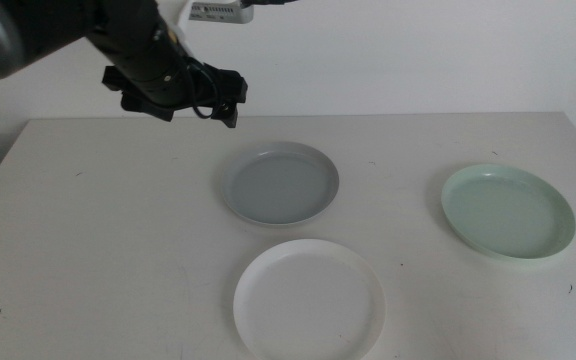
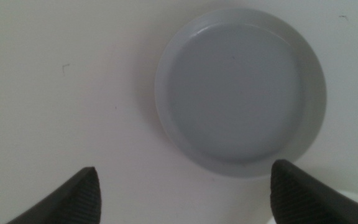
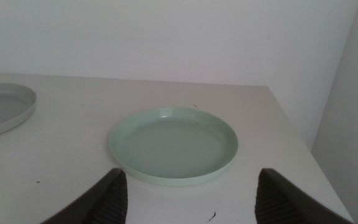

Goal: Stack the three bowls on top of each other.

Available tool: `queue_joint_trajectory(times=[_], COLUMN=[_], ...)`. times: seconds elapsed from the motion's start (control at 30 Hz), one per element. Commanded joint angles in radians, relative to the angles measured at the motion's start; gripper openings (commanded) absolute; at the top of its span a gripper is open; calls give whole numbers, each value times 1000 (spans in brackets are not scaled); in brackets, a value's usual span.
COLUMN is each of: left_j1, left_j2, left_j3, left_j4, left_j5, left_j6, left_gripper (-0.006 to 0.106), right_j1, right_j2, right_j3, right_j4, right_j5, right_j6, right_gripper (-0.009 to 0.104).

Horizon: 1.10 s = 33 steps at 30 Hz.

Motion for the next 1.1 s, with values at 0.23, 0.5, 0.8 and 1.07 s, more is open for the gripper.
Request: queue_joint_trajectory(times=[0.23, 0.5, 0.8, 1.07], left_j1=[47, 65, 103, 104], left_j2=[215, 393, 532, 591], left_j3=[-366, -497, -508, -507], left_j4=[-29, -62, -217, -247], left_j5=[156, 178, 162, 152], left_j6=[-9, 17, 72, 98], left_gripper=[105, 105, 105, 83], right_j1=[-5, -5, -5, -5], right_j2=[-27, -27, -27, -27], right_j3=[-5, -5, -5, -5], right_j4=[-11, -11, -11, -11], right_j5=[-78, -78, -78, -78], right_j6=[-5, -5, -5, -5], right_gripper=[52, 52, 52, 52])
